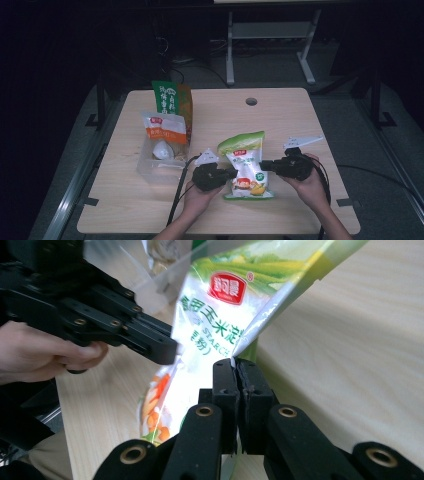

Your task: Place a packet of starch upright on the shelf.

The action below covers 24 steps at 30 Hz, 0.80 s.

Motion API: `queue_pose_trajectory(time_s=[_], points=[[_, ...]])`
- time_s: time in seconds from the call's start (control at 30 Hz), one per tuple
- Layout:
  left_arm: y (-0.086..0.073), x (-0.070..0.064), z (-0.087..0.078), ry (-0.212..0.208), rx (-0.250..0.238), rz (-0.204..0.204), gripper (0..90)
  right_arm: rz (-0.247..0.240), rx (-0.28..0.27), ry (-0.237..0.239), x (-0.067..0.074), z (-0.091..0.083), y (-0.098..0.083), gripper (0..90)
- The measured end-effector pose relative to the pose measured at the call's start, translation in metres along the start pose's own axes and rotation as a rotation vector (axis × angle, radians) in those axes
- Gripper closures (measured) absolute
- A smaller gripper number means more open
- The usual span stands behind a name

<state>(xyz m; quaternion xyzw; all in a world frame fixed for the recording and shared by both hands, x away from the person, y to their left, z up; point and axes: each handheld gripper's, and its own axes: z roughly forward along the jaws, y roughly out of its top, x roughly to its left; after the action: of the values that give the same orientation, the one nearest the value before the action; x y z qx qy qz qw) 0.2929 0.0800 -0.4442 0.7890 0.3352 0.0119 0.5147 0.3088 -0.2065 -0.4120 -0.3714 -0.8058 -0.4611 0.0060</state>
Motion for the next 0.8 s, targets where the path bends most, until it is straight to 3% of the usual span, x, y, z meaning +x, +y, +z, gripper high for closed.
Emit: queue_pose_trajectory(time_s=[0.33, 0.5, 0.8], points=[[-0.003, -0.003, 0.003, 0.014, 0.034, 0.049, 86.6, 0.074, 0.054, 0.041, -0.015, 0.011, -0.012, 87.2], [-0.004, -0.001, 0.006, 0.015, 0.041, 0.041, 86.8, 0.101, 0.099, 0.037, -0.019, 0.019, -0.012, 86.1], [-0.003, -0.001, 0.008, 0.018, 0.042, 0.041, 86.9, 0.175, 0.13, 0.128, -0.034, 0.033, -0.013, 66.1]])
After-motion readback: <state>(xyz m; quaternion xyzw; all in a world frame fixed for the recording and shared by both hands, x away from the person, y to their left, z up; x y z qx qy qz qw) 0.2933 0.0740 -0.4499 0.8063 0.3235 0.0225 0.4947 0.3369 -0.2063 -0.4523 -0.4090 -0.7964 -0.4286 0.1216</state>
